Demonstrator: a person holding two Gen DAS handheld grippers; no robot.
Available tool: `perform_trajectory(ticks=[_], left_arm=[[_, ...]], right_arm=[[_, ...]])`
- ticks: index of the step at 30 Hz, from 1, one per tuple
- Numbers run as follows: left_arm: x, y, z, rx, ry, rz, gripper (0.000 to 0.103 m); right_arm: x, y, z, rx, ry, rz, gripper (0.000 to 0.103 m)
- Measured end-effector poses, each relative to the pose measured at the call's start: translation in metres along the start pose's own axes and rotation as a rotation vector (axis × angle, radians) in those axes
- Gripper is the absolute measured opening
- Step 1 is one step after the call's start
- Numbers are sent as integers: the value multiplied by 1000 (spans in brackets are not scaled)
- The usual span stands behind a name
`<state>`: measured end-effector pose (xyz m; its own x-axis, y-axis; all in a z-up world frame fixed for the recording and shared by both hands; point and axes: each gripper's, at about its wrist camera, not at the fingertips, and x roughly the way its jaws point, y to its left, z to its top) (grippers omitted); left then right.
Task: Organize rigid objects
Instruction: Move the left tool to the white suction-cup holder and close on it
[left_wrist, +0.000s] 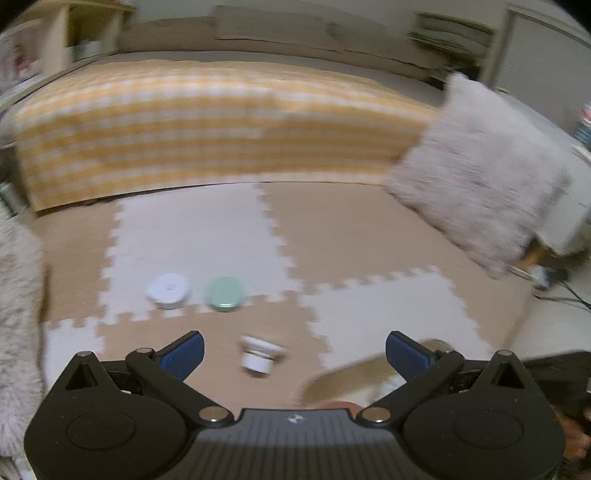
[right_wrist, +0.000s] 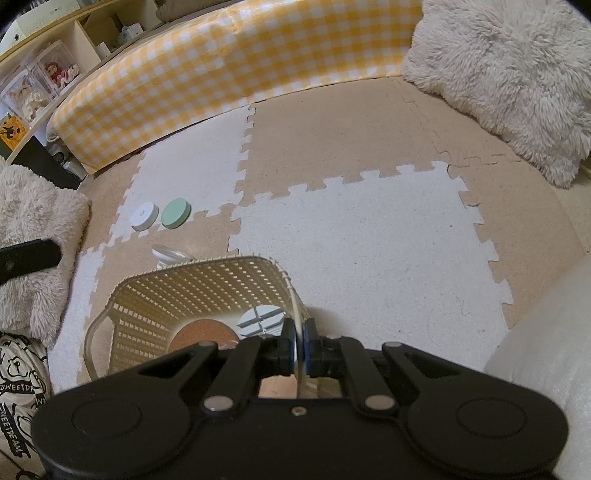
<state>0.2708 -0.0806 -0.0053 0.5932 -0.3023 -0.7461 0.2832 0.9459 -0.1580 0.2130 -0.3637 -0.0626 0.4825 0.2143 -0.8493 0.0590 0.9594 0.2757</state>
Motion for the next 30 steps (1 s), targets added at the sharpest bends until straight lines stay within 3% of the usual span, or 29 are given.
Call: perform_trajectory(ticks=[7, 14, 18, 20, 23, 30], left_arm=[[36, 46, -9, -85, -2, 115, 103], [71, 77, -19, -124, 17, 73, 103], [87, 79, -23, -110, 39, 11, 100], [93, 77, -23, -90, 45, -13, 82], [104, 71, -23, -34, 73, -45, 69], [129, 58, -24, 26, 168, -86, 50]], right_arm=[[1, 1, 0, -1, 0, -1, 5], [1, 1, 0, -3, 0, -2, 5], [1, 2, 0, -3, 0, -2, 5], [1, 1, 0, -3, 2, -2, 5], [2, 2, 2, -5, 5, -3, 5], [2, 2, 2, -5, 5, -3, 5]])
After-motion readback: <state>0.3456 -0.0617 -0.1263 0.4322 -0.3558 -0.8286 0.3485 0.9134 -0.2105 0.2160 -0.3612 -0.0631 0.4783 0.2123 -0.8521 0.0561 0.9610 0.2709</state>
